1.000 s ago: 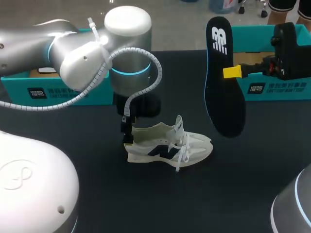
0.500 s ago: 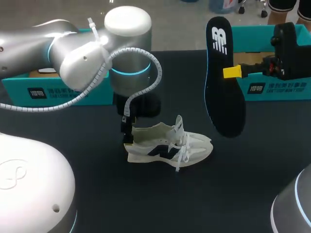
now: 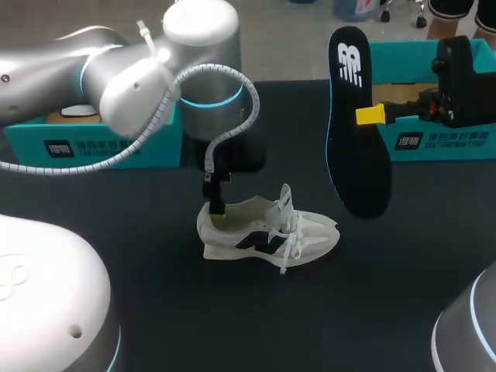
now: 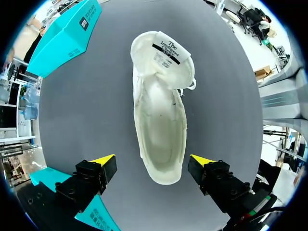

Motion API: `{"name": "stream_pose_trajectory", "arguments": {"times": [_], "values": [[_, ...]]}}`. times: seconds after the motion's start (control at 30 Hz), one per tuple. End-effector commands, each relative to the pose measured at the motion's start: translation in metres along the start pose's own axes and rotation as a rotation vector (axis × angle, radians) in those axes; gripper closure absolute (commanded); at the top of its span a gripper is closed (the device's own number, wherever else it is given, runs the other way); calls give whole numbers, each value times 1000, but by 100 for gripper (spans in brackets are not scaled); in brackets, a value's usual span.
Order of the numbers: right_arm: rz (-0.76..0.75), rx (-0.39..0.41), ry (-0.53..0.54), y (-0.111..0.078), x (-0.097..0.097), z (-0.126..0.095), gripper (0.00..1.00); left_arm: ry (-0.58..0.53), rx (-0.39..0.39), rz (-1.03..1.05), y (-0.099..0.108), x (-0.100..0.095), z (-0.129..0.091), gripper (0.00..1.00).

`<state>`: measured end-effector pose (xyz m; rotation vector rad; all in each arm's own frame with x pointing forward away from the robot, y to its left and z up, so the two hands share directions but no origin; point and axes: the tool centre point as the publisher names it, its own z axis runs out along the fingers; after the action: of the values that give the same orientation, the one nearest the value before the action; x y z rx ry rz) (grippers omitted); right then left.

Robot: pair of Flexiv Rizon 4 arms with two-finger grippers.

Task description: Take the shoe out of the shoebox, open the shoe tongue, remove and reinsert the insole, then place the shoe into the shoebox

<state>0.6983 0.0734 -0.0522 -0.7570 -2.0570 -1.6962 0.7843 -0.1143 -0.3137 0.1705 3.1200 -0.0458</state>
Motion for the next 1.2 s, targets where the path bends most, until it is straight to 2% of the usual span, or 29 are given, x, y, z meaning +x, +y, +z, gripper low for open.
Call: {"name": "stream_pose_trajectory", "arguments": {"times": [0.03, 0.27, 0.63, 0.8, 0.83, 0.93, 0.97, 1.2], "values": [[1, 2, -1, 0, -1, 1, 100, 18, 6, 5, -12, -16, 12, 0], [1, 2, -1, 0, -1, 1, 100, 26, 30, -4, -33, -28, 29, 0], [1, 2, -1, 0, -1, 1, 100, 16, 51, -42, -64, -36, 51, 0], [1, 2, -1, 0, -1, 1, 100, 21, 62, -42, -70, -38, 55, 0], [1, 2, -1, 0, -1, 1, 100, 21, 62, -42, -70, -38, 56, 6], [1, 2, -1, 0, -1, 1, 100, 28, 66, -48, -69, -35, 57, 41], [1, 2, -1, 0, -1, 1, 100, 32, 68, -50, -69, -35, 57, 46], [1, 2, -1, 0, -1, 1, 100, 56, 69, -51, -62, -30, 62, 35]]}}
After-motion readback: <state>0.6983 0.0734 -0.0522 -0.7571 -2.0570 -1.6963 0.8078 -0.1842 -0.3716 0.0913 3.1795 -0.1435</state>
